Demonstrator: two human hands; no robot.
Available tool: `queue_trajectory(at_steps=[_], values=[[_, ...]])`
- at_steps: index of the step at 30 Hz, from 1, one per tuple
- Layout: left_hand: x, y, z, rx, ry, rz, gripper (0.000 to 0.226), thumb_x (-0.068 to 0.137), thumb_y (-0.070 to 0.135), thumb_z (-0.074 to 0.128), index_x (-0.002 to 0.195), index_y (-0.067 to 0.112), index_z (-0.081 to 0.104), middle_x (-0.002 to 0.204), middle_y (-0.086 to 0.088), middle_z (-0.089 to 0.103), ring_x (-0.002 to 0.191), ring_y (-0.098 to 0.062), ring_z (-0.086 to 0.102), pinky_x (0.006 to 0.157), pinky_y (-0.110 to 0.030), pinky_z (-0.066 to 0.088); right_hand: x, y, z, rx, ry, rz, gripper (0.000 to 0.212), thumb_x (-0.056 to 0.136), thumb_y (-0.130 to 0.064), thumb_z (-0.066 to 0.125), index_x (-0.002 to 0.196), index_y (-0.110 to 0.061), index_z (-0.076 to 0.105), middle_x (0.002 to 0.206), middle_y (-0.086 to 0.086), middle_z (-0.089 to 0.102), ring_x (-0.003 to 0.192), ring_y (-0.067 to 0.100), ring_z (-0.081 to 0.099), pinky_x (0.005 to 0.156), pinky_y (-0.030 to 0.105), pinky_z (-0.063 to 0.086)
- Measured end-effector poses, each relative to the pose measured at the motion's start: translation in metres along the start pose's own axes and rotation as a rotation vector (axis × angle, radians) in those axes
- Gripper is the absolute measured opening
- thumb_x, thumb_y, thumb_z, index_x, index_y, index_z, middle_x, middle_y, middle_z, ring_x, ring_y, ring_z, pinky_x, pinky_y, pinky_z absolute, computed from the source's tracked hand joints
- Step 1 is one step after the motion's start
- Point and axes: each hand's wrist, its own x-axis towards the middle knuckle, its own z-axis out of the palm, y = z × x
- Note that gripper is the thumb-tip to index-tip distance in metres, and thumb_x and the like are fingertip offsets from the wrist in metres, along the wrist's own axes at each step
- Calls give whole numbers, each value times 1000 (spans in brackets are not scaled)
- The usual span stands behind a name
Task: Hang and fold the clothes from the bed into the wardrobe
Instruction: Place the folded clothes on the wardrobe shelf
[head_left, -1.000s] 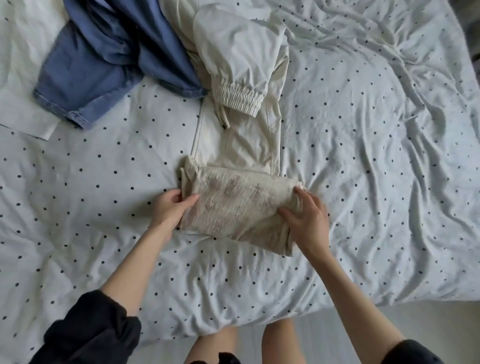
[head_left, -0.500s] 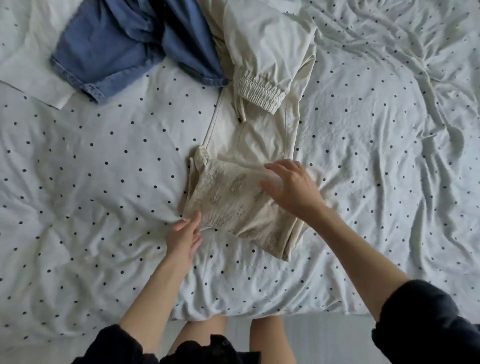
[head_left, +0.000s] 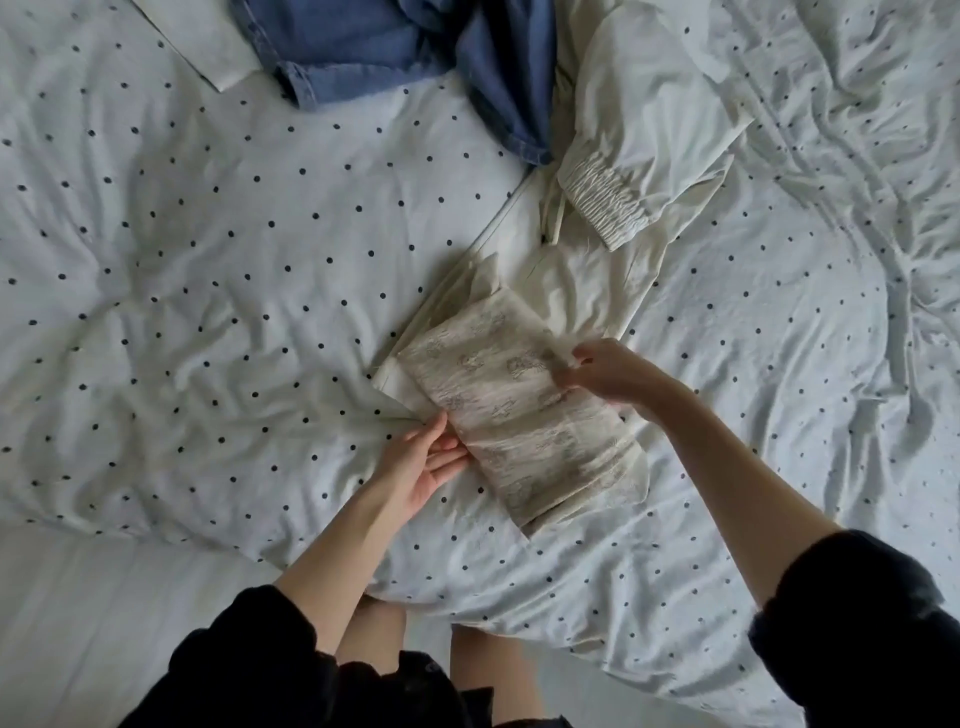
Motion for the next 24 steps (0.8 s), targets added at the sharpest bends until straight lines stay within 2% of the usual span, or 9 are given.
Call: queue_trajectory(at_steps=[1,2,4,6,9,13,17,21,24], values=[[-1,-1,4,-1,12,36,30,92,22,58,110,-1,56,103,-18,64,101,-31,64,85,-38,52,-3,4,-3,37,-12,39,37,96,-21,52,111,12,57,90,16,61,74,18,53,58,19,41],[-1,-1,8,20,16,73,30,92,21,59,113,1,56,105,-17,65,101,-29,64,86,-38,52,-5,9,-5,83,-14,78,31,96,-17,52,113,9,56,93,18,61,76,19,53,60,21,41],[-1,-1,18,123,29,154,36,90,19,62,122,5,55,113,-16,65,104,-27,63,91,-38,51,-8,23,-9,180,13,157,26,94,-13,53,116,2,56,116,25,58,104,31,57,82,34,47],[2,0,27,223,69,228,36,87,17,66,121,7,57,114,-12,65,106,-26,63,93,-39,50,-14,37,-11,285,32,211,23,93,-14,54,113,-2,58,121,21,58,116,34,52,88,41,44],[7,0,43,356,109,288,18,85,20,68,101,11,66,106,-11,68,105,-28,62,93,-40,48,-25,64,-11,475,46,284,23,93,-18,56,109,-3,60,111,15,65,103,27,60,80,36,48],[11,9,59,330,-30,181,29,88,22,64,112,6,65,109,-12,68,106,-28,62,94,-40,49,-33,85,-10,660,21,287,22,92,-11,57,113,-5,59,99,8,67,86,17,62,64,28,43],[7,24,70,413,-182,65,26,89,23,61,109,7,64,94,-6,70,81,-17,66,60,-25,51,-29,91,-9,687,40,237,22,91,-12,58,112,-6,59,100,8,68,87,18,62,66,29,44],[4,28,72,444,-228,46,27,87,14,62,113,7,59,108,-10,68,97,-23,65,74,-32,51,-32,91,-6,744,63,211,19,91,-16,60,109,-12,59,104,9,66,92,21,61,69,33,48],[-10,25,77,442,-246,104,25,88,10,60,113,9,60,106,-8,68,93,-22,65,70,-32,53,-47,91,-7,811,97,177,23,91,-19,60,113,-13,57,105,6,65,92,18,62,76,38,52]])
